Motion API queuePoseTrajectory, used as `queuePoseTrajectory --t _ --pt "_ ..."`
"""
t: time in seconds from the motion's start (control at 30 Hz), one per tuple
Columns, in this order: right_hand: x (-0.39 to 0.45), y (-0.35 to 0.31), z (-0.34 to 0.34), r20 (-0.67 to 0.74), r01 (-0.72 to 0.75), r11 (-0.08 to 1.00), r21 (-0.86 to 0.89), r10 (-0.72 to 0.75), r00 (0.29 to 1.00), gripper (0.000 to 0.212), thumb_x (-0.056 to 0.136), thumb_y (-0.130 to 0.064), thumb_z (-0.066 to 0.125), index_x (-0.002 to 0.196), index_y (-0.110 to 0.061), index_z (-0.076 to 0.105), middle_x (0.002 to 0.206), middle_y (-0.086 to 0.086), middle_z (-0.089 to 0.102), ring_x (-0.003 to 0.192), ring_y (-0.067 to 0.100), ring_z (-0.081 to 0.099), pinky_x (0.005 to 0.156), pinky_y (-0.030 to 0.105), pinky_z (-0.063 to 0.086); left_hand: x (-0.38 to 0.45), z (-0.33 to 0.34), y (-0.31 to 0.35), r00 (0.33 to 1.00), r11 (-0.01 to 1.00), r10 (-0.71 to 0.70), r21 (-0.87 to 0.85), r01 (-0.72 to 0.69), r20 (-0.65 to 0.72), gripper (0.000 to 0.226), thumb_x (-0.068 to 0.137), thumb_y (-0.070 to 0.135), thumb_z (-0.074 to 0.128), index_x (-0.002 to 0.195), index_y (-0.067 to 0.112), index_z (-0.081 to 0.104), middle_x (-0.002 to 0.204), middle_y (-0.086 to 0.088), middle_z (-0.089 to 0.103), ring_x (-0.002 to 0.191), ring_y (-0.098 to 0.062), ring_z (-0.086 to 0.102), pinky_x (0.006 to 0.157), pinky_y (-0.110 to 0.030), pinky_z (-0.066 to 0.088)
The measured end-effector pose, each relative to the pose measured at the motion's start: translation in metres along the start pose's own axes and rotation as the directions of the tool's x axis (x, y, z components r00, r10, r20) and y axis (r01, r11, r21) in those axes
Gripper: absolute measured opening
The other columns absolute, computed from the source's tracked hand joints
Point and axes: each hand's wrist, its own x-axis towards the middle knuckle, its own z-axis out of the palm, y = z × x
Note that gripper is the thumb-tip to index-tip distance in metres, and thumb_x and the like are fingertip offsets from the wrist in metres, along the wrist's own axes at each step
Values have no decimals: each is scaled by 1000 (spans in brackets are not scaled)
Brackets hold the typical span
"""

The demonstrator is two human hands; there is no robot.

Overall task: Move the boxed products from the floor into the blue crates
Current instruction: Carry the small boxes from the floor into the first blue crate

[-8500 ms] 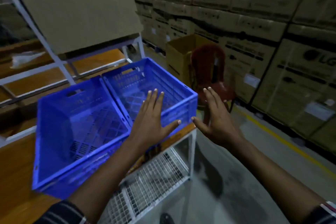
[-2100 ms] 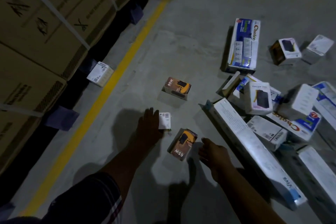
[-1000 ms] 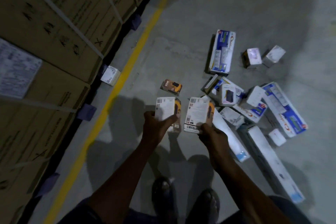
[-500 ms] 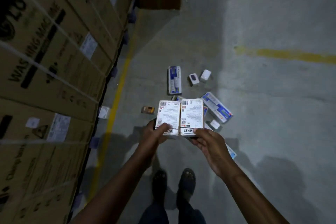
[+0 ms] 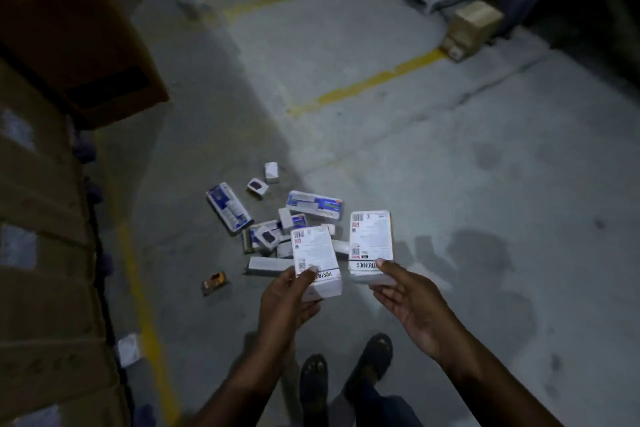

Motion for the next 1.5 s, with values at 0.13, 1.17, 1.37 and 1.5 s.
queuePoseTrajectory --t 0.13,1.17,1.37,1.5 --pt "-35 13 -47 -130 50 981 186 -26 991 37 88 -24 76 121 -9 70 113 11 78 111 29 71 99 35 53 -17 34 -12 994 998 -41 48 37 98 29 93 24 73 119 12 74 110 -9 79 102 -28 73 96 -42 55" --pt "-400 223 -582 -782 668 442 599 145 606 41 89 -47 71 120 -20 70 113 13 77 96 28 75 88 38 58 -367 468 -391 562 616 -579 769 -172 590 40 94 41 68 125 16 69 114 -14 76 87 -25 71 80 -34 60" --pt "-434 234 -667 -808 737 330 589 230 542 39 92 -41 70 124 -19 68 117 13 76 98 29 74 93 39 57 -404 555 -461 465 506 -719 848 -159 517 41 90 37 73 124 14 70 118 -18 74 90 -29 66 87 -38 55" --pt "-449 233 -734 -815 781 252 571 290 502 47 88 -40 73 129 -17 67 119 14 75 105 30 73 94 38 56 -425 629 -508 384 457 -783 871 -179 490 39 90 39 72 124 19 71 125 -20 70 91 -28 66 86 -38 55"
